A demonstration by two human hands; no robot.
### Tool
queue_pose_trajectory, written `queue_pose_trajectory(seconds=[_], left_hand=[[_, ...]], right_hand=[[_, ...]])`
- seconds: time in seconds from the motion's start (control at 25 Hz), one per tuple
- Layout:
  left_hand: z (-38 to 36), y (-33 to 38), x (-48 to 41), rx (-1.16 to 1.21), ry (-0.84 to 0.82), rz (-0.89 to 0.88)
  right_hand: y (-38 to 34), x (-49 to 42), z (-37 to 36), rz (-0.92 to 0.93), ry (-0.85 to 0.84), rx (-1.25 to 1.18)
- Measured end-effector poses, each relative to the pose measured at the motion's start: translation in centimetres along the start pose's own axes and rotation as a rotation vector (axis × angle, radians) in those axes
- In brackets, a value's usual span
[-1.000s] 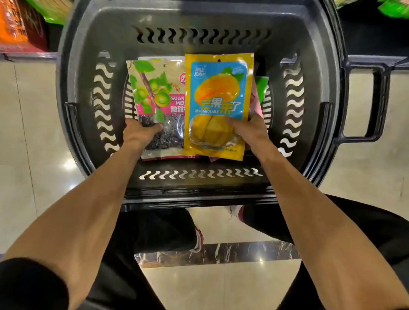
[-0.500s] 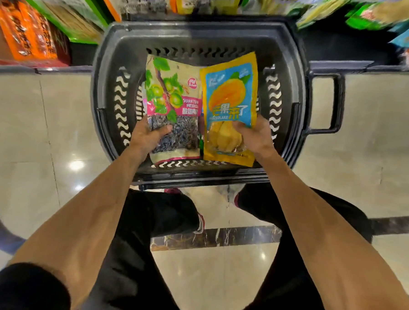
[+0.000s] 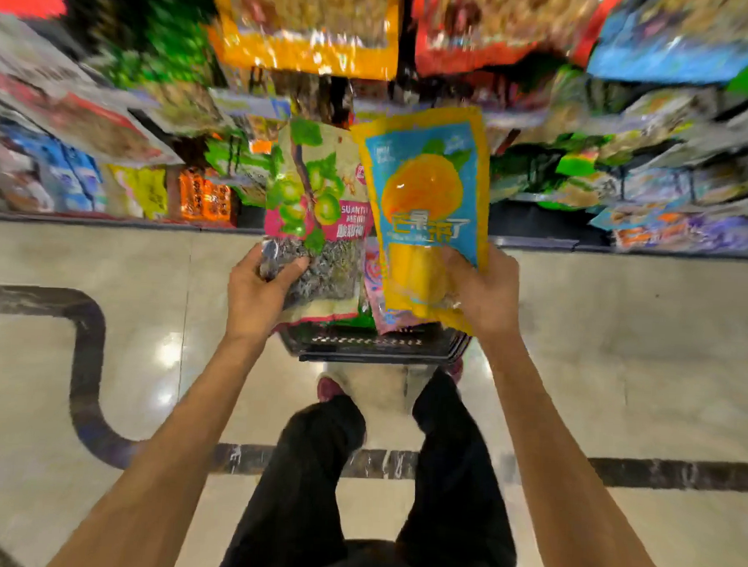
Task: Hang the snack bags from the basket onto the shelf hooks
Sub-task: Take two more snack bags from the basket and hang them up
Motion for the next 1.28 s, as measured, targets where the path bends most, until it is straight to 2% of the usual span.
queue_pose_trajectory(seconds=[0.28,0.52,0.68,0.92,1.28], left_hand=[[0.6,14.9,8.9,0.203,0.041,-0.197],[3.1,22.0,13.6,0.291,0.099,-0.358],[5.8,22.8,15.6,0.325,0.089,-0.409],[7.5,24.7,17.0,0.241,-0.052,-0.434],[3.2,28.3,19.2,0.223,-0.226,-0.468]], right_hand=[[-14.6,5.0,9.7,0.18,-0.018,-0.125],[-21.8,8.7,11.6,0.287,-0.013,-0.177],[-22.9,12.6,11.6,0.325,0.068,-0.201],[-22.4,17.9,11.1,0.31,0.257,-0.3],[-22.2,24.0,16.1,0.367,0.387,-0.385]])
Point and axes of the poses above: each hand's wrist, its own x-axis away from the middle knuckle, its own z-axis out of the back of the hand, y = z × x, the point moved 4 cm from there along -x, towards the middle knuckle, and after that the axes turned 11 degrees about -y, right-handed, at the moved point
